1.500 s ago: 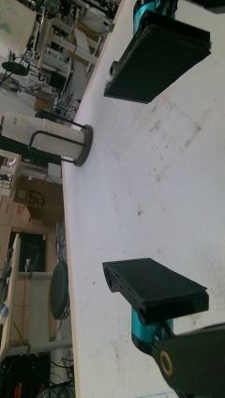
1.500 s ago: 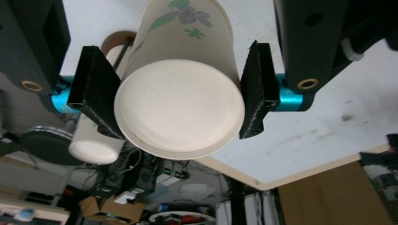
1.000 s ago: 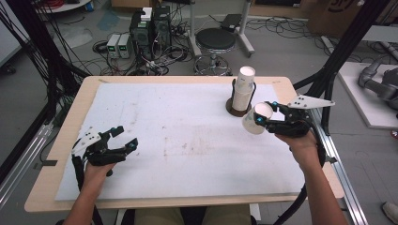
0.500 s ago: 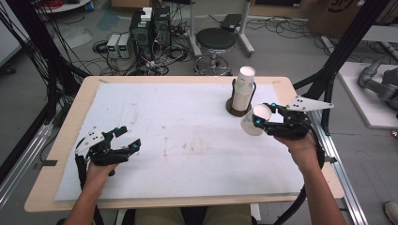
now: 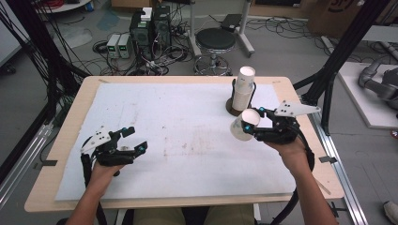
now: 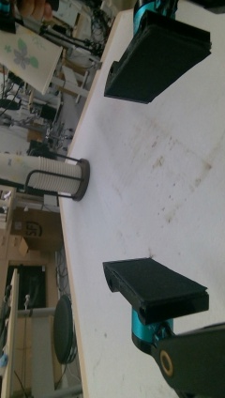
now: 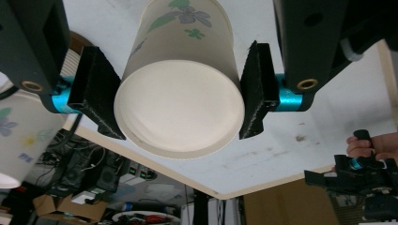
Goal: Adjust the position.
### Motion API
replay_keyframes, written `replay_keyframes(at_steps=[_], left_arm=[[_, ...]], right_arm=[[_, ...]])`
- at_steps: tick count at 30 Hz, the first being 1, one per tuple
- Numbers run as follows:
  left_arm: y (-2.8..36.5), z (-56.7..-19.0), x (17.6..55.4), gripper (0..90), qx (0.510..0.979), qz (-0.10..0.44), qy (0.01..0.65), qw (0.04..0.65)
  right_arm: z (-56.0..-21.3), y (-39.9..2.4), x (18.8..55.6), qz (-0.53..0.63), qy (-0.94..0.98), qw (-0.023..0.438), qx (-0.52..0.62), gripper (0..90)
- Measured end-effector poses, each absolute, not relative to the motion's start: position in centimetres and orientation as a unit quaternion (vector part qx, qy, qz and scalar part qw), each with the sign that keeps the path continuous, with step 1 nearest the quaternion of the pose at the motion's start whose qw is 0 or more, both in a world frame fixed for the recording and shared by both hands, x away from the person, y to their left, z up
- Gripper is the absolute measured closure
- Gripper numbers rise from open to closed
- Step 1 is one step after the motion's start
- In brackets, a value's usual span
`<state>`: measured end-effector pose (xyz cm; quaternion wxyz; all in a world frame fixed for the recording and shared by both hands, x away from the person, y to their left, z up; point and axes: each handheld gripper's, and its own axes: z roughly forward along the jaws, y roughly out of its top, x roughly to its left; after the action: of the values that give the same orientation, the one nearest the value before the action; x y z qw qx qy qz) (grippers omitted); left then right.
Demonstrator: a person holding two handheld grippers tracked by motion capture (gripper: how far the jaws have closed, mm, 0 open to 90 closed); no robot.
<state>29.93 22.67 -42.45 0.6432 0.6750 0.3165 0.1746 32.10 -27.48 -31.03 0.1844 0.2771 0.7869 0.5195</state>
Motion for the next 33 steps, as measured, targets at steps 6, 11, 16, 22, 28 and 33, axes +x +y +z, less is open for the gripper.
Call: replay_keyframes(at_steps=[6,11,16,22,28,33], left_arm=[[21.3,-42.3,29.9,14.6,0.688,0.160,0.298,0.642],[20.7,-42.1,29.8,14.6,0.692,0.156,0.287,0.644],[19.7,-41.8,29.8,14.7,0.697,0.148,0.270,0.648],[18.2,-41.5,30.1,14.7,0.705,0.138,0.251,0.649],[16.7,-41.1,30.2,14.9,0.709,0.127,0.233,0.654],[15.7,-40.6,30.5,15.0,0.711,0.123,0.218,0.657]], right_arm=[[-32.0,-26.4,31.8,0.525,0.790,0.170,0.266,37.3],[-32.7,-25.2,31.6,0.530,0.793,0.163,0.254,37.3],[-33.0,-24.1,31.5,0.533,0.796,0.161,0.238,37.3],[-33.4,-23.3,31.5,0.535,0.799,0.148,0.231,37.2],[-33.5,-23.0,31.4,0.538,0.798,0.147,0.227,37.2],[-33.5,-22.8,31.3,0.544,0.796,0.146,0.222,37.2]])
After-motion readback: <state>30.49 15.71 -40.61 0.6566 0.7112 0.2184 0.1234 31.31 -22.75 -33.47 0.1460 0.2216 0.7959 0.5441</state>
